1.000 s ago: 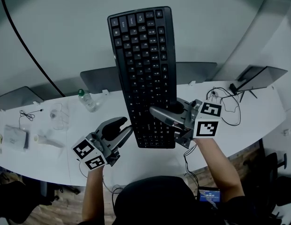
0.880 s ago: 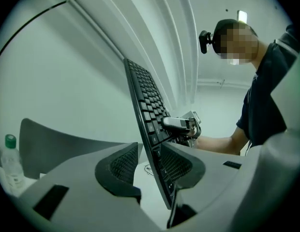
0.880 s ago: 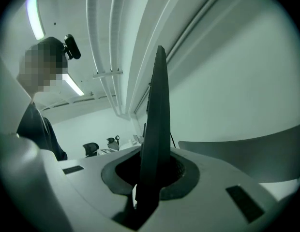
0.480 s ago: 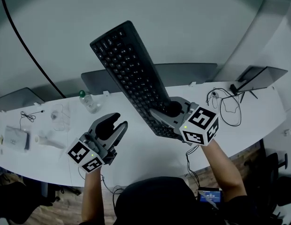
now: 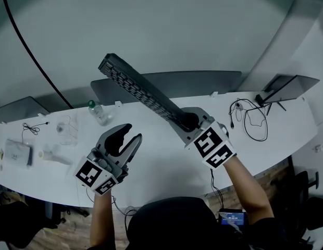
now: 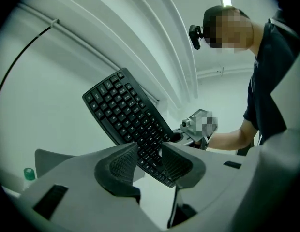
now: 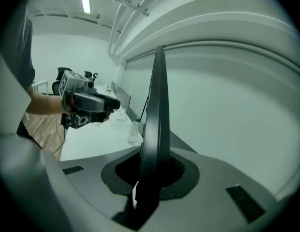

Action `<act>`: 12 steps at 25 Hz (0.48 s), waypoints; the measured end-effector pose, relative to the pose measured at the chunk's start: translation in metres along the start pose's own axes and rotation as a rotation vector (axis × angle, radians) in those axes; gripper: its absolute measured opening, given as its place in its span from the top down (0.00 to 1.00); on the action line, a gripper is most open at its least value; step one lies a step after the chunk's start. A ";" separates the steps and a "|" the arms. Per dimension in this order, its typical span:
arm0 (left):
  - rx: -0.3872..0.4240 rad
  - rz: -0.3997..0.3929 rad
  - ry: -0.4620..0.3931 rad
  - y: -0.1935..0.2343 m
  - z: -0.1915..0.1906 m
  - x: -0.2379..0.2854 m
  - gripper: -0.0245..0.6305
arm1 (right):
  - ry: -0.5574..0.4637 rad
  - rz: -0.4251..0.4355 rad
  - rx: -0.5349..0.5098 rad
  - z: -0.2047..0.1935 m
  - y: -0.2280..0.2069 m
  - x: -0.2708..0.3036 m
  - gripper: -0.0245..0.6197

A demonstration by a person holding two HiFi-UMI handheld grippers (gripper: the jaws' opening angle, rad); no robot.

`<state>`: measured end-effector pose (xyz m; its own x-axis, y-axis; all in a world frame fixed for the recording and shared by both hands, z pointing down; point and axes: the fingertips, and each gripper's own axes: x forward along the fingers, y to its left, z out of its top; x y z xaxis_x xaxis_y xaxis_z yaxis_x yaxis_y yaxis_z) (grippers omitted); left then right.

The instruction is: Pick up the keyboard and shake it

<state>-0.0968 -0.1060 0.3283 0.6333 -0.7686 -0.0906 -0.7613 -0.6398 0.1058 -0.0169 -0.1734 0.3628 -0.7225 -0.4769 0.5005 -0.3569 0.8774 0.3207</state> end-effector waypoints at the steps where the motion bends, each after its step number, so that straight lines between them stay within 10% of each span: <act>1: 0.003 -0.002 -0.008 -0.001 0.004 0.000 0.73 | 0.017 -0.020 -0.022 -0.002 -0.001 0.000 0.84; 12: 0.251 0.056 0.078 -0.012 0.016 0.006 0.70 | 0.120 -0.100 -0.137 -0.017 -0.004 0.004 0.84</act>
<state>-0.0863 -0.1027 0.3102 0.5910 -0.8065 -0.0143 -0.7997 -0.5835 -0.1414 -0.0080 -0.1793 0.3771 -0.6091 -0.5715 0.5500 -0.3335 0.8137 0.4762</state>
